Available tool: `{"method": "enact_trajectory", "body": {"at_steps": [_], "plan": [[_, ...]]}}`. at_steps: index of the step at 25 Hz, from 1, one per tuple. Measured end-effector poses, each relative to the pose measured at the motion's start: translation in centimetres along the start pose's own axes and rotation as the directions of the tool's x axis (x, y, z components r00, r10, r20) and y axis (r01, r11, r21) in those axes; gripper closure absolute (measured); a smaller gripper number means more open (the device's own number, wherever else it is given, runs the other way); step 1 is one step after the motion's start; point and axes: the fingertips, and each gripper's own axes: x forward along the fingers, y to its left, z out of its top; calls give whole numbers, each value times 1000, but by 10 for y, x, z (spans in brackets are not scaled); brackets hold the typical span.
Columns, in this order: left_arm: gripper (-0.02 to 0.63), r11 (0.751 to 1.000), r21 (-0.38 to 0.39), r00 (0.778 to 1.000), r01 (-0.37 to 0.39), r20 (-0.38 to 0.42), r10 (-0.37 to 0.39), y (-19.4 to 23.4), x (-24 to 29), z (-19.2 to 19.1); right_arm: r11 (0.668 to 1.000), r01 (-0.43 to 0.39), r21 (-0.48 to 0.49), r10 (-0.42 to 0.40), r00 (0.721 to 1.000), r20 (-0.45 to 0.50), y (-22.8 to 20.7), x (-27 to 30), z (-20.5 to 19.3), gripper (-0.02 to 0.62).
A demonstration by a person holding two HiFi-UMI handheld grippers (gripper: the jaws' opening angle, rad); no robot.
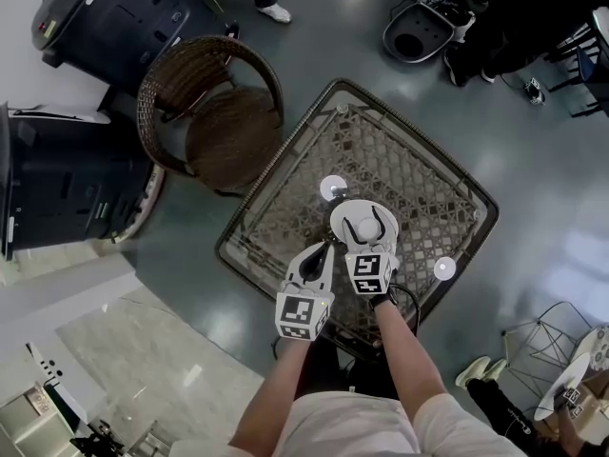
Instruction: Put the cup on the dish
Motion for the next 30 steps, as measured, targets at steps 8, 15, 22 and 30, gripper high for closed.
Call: {"method": "enact_trajectory", "body": {"at_steps": [8, 15, 22, 30], "plan": [[603, 1000, 1, 1000, -23, 18, 23, -3, -4, 8, 999, -33, 9, 32, 998, 46, -2, -18, 19, 227], [603, 997, -3, 992, -72, 100, 72, -12, -26, 52, 997, -70, -25, 73, 986, 151, -9, -72, 76, 238], [603, 994, 27, 976, -109, 191, 102, -49, -64, 91, 997, -76, -20, 78, 955, 285, -17, -165, 136, 331], [603, 989, 77, 954, -130, 282, 104, -102, -93, 120, 998, -63, -23, 67, 899, 433, -36, -260, 182, 509]]}}
